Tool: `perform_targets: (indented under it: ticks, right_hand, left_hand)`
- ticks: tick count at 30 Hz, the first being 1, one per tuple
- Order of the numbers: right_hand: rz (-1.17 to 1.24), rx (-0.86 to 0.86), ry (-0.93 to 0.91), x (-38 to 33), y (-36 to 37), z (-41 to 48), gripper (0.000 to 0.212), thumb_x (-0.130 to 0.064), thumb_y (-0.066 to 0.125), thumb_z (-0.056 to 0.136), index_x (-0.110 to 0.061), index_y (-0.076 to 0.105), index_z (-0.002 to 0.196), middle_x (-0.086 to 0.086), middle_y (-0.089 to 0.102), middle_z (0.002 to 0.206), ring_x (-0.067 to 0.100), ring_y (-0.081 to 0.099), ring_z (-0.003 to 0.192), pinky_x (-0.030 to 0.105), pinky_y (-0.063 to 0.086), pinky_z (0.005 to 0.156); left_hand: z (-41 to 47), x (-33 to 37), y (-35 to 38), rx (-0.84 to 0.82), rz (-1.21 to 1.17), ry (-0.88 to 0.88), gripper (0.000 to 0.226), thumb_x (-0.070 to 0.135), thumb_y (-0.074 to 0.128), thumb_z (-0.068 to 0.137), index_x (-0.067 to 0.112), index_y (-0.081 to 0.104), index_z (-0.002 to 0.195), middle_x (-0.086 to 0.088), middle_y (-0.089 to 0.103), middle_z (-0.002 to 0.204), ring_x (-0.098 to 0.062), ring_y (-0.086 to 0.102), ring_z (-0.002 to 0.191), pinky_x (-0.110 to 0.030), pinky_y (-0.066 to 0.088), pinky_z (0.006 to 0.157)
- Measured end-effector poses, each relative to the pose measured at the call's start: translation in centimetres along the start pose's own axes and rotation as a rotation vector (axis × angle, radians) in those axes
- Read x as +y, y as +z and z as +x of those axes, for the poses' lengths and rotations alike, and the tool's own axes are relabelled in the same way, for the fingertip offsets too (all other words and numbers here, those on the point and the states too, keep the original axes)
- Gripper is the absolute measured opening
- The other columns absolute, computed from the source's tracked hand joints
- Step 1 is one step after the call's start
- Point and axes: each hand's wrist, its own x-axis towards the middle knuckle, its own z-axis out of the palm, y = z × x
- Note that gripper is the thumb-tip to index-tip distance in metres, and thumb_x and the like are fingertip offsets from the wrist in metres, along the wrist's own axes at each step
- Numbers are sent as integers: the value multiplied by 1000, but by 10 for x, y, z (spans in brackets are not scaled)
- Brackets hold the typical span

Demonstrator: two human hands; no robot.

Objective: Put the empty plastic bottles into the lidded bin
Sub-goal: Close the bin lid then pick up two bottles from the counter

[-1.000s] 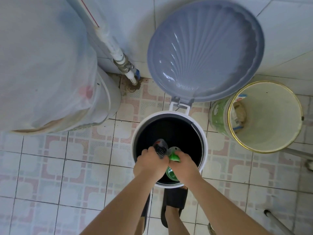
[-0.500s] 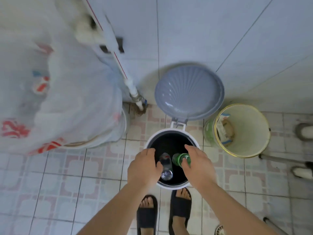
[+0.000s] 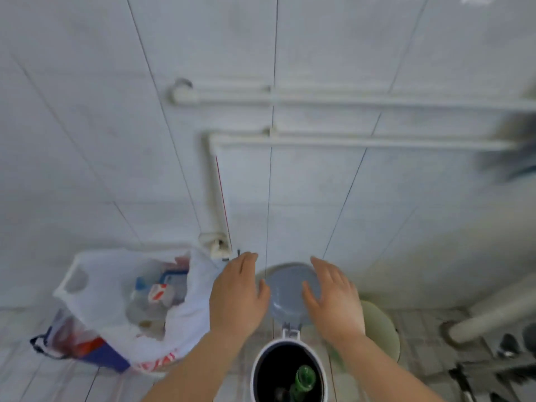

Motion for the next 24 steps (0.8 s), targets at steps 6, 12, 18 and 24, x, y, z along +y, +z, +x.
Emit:
perform_targets:
  ticks: [6, 12, 18, 24]
  right_hand:
    - [-23, 233, -30, -60, -101, 1, 52, -44, 43, 92, -22, 41, 139, -4, 49, 142, 18, 42, 132, 36, 31, 109]
    - [-44, 444, -41, -86, -206, -21, 68, -57, 22, 85, -22, 40, 140, -6, 46, 144, 16, 38, 134, 33, 26, 111]
    - [-75, 609, -13, -78, -303, -71, 57, -47, 41, 92, -23, 35, 143, -8, 41, 146, 13, 34, 135, 28, 23, 110]
    - [-151, 760, 112, -36, -384, -167, 61, -52, 34, 88, -23, 37, 141, -7, 45, 144, 16, 38, 135, 32, 28, 109]
  left_hand:
    - [16, 63, -95, 118, -28, 127, 53, 30, 44, 90, 18, 37, 141, 2, 41, 147, -16, 39, 134, -32, 34, 108]
    - [12, 137, -164, 229, -79, 255, 50, 29, 48, 89, 16, 42, 137, 1, 47, 143, -18, 43, 131, -34, 37, 106]
    - [-13, 222, -206, 311, -140, 423, 49, 26, 51, 87, 15, 45, 135, 0, 49, 141, -20, 45, 130, -35, 37, 105]
    - [-79, 321, -212, 296, -199, 596, 48, 25, 56, 83, 12, 50, 129, -2, 54, 135, -23, 51, 125, -38, 41, 100]
